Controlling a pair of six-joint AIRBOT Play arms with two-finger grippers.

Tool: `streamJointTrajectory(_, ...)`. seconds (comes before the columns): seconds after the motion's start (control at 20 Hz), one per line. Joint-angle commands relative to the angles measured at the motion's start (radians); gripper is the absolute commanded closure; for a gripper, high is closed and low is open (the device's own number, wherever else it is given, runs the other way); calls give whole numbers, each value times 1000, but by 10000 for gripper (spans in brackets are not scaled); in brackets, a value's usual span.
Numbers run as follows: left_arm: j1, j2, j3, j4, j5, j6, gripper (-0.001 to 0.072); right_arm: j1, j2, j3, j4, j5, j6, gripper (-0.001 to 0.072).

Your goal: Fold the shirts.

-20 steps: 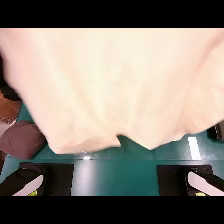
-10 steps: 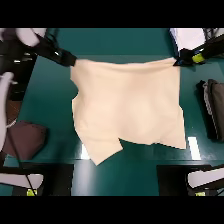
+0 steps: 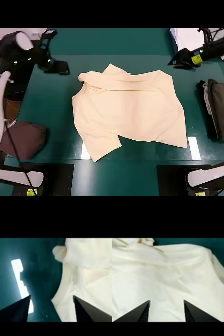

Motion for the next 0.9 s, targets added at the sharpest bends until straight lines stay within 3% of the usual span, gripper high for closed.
streamJointTrajectory(0.0,85,152,-215,-69,-60,-10,85,-36,175,-260,65,-3,-63,230)
streamJointTrajectory(0.3,84,351,-740,-213,32,16,85,-35,417,-650,82,-135,-80,230)
streamJointTrajectory(0.55,-40,350,-901,-272,175,23,86,-35,498,-726,81,-169,-80,230)
streamJointTrajectory(0.75,-113,350,-916,-276,184,19,88,-58,542,-726,71,-148,-79,230)
streamJointTrajectory(0.8,-113,350,-916,-274,178,19,136,-77,551,-726,69,-126,-79,230)
streamJointTrajectory(0.85,-113,350,-916,-272,174,19,365,-103,557,-726,64,-96,-79,230)
